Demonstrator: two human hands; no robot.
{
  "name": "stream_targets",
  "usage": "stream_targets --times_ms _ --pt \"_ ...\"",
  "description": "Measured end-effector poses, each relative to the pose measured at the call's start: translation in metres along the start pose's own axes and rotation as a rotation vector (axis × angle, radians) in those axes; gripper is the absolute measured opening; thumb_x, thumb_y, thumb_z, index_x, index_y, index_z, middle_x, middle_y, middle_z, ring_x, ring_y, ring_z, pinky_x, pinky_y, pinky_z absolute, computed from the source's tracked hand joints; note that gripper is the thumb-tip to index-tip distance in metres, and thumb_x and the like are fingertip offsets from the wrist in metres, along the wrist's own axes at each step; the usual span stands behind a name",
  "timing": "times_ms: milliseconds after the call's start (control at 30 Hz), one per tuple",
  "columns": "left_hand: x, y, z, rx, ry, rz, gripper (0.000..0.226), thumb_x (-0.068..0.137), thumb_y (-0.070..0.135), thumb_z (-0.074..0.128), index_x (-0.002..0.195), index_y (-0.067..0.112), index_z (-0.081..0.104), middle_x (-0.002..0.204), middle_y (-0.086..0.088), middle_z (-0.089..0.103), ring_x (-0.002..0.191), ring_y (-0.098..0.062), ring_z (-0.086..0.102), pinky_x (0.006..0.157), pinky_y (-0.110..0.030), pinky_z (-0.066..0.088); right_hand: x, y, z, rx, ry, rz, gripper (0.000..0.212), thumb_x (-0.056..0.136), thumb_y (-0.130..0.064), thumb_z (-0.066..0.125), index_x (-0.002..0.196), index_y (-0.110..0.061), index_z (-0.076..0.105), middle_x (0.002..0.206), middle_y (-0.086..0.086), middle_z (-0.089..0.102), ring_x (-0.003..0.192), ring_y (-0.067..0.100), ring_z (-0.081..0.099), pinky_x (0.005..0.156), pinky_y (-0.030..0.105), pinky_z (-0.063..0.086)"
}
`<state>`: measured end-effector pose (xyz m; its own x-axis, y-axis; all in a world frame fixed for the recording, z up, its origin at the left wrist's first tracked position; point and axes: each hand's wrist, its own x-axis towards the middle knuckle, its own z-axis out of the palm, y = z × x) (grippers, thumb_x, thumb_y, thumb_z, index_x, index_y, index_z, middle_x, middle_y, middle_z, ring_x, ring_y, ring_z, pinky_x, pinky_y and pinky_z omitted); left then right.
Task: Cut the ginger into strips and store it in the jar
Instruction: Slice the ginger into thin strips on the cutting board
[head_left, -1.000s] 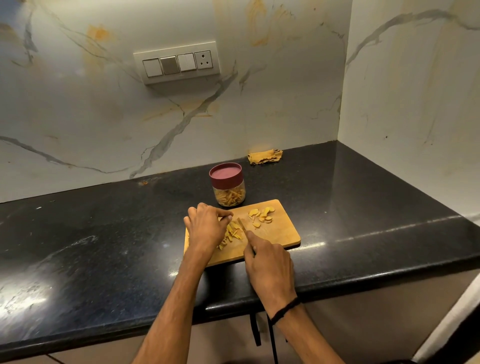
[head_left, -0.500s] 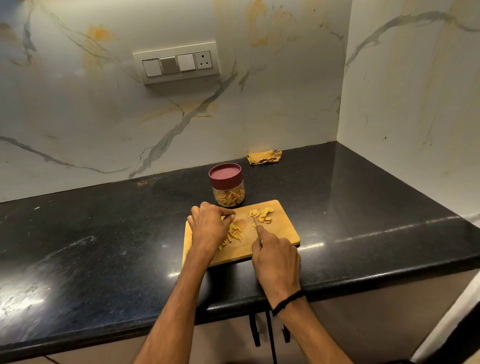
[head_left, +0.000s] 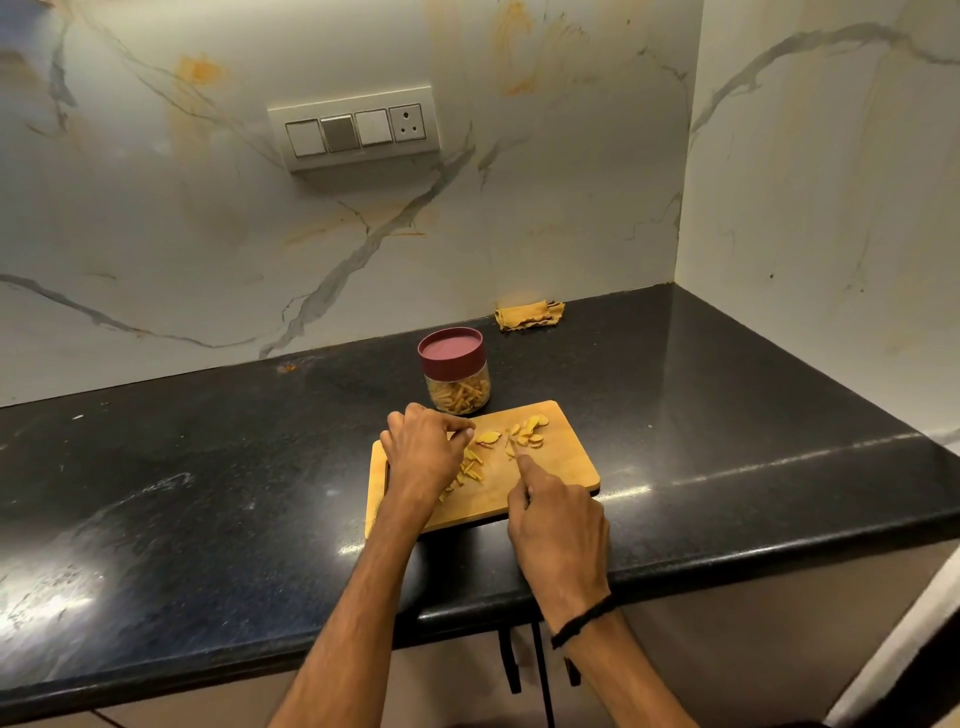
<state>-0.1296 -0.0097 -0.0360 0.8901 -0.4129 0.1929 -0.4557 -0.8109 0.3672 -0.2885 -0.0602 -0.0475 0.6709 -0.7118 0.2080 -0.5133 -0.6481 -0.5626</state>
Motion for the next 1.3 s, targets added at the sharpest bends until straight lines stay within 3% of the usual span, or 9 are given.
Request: stream_targets --times_ms 167,333,500,667,833,1000,1167,1300 --pt "0.002 -0.001 0.002 0.022 -0.021 0.004 0.029 0.093 0.043 0.067 0.121 0.037 0.071 0.128 -0.001 0.054 0.113 -0.022 0.041 0.093 -0.037 0.036 -0.007 -0.003 0.004 0.023 -0.059 -0.066 0.042 0.104 -0.035 0.035 0.147 -0.035 0.036 0.105 -0.004 0.066 0.087 0.012 0.06 0.066 0.02 0.037" --pt "0.01 0.005 0.0 0.047 -0.055 0.02 0.029 0.088 0.044 0.072 0.116 0.036 0.074 0.127 -0.002 0.055 0.114 -0.024 0.041 0.094 -0.039 0.038 0.001 0.002 0.0 0.03 -0.033 -0.025 0.044 0.104 -0.035 0.035 0.148 -0.034 0.034 0.102 -0.005 0.066 0.075 0.008 0.047 0.065 0.018 0.035" --pt "0.023 0.007 0.001 0.048 -0.082 0.054 0.022 0.087 0.04 0.075 0.108 0.033 0.077 0.122 -0.001 0.061 0.111 -0.023 0.04 0.089 -0.038 0.035 -0.008 -0.001 0.005 0.067 -0.088 -0.117 0.042 0.103 -0.038 0.038 0.145 -0.037 0.038 0.102 -0.005 0.066 0.088 0.011 0.061 0.07 0.022 0.045" --pt "0.032 0.012 0.0 0.073 -0.105 0.084 0.02 0.088 0.036 0.074 0.107 0.029 0.078 0.121 -0.002 0.062 0.111 -0.023 0.04 0.086 -0.036 0.032 0.003 0.002 0.002 0.057 -0.029 -0.057 0.044 0.104 -0.035 0.036 0.147 -0.034 0.036 0.104 -0.004 0.067 0.091 0.011 0.061 0.077 0.025 0.049" --pt "0.043 0.011 0.004 0.05 -0.133 0.134 0.018 0.088 0.033 0.075 0.105 0.03 0.078 0.117 0.002 0.065 0.103 -0.018 0.036 0.085 -0.036 0.03 -0.004 -0.004 0.004 0.104 -0.068 -0.149 0.039 0.103 -0.038 0.037 0.142 -0.036 0.043 0.101 -0.003 0.067 0.092 0.014 0.063 0.076 0.027 0.049" --pt "0.05 0.012 0.002 -0.062 -0.24 0.122 0.015 0.085 0.025 0.078 0.1 0.026 0.079 0.104 0.007 0.074 0.106 -0.014 0.06 0.1 -0.045 0.047 0.003 0.003 0.004 0.066 -0.047 -0.082 0.044 0.104 -0.036 0.036 0.148 -0.036 0.034 0.104 -0.004 0.067 0.094 0.012 0.062 0.079 0.025 0.049" --pt "0.05 0.014 -0.001 -0.129 -0.294 0.1 0.015 0.084 0.02 0.079 0.099 0.021 0.079 0.098 0.004 0.075 0.093 -0.009 0.066 0.093 -0.042 0.057 -0.01 -0.002 0.007 0.119 -0.069 -0.172 0.042 0.103 -0.039 0.036 0.145 -0.037 0.038 0.102 -0.007 0.066 0.085 0.007 0.059 0.068 0.017 0.038" --pt "0.045 0.013 -0.003 -0.131 -0.28 0.085 0.015 0.085 0.022 0.078 0.1 0.02 0.078 0.097 0.003 0.075 0.09 -0.009 0.067 0.09 -0.041 0.058 -0.008 0.008 0.002 0.073 -0.019 -0.107 0.043 0.103 -0.039 0.036 0.147 -0.038 0.036 0.101 -0.008 0.068 0.087 0.007 0.061 0.071 0.018 0.042"
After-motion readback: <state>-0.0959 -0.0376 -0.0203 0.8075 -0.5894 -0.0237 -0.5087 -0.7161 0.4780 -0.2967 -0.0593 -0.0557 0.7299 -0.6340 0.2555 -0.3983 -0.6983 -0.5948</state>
